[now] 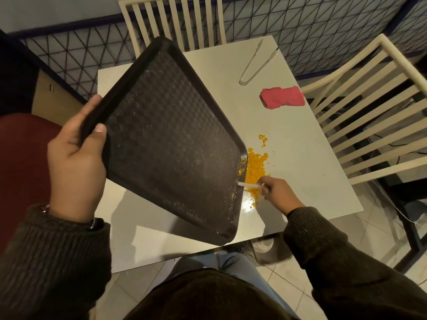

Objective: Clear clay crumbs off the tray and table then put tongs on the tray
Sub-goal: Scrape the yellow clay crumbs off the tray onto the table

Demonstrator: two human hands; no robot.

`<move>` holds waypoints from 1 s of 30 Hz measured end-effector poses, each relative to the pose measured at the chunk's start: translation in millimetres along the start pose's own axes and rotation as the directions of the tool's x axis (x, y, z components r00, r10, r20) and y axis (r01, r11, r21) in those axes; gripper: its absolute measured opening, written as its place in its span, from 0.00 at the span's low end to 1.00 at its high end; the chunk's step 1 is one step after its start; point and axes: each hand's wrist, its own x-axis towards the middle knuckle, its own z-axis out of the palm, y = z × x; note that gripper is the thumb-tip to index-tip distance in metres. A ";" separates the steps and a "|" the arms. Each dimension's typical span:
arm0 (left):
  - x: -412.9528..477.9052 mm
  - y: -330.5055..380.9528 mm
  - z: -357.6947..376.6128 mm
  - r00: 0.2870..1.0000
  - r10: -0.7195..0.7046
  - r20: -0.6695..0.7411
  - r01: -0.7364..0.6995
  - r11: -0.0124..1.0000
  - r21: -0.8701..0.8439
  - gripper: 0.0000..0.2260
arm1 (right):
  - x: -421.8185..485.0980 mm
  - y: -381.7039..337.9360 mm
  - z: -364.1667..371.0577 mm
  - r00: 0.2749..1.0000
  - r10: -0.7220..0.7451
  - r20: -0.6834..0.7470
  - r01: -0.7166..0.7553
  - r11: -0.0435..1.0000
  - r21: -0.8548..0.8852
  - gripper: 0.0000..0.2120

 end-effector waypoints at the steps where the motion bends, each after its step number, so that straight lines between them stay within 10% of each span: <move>1: -0.2 0.0 -0.2 1.000 -0.002 0.006 0.002 1.000 0.004 0.21 | -4.2 2.4 -1.0 0.998 -0.017 0.059 0.015 0.999 0.030 0.09; 5: 1.1 -0.8 -0.7 1.000 -0.019 0.001 0.019 1.000 0.012 0.19 | -5.6 11.8 4.3 0.988 -0.018 0.155 0.010 0.999 0.052 0.12; 23: -3.4 4.7 1.1 1.000 -0.028 0.007 0.028 1.000 0.013 0.16 | 63.0 -6.3 -18.2 0.955 0.091 -0.283 -0.098 0.995 -0.013 0.08; 30: -7.3 2.3 0.2 0.998 0.005 0.057 -0.007 0.999 0.045 0.18 | 97.1 -8.2 -30.4 0.986 0.075 -0.151 -0.077 0.997 -0.008 0.11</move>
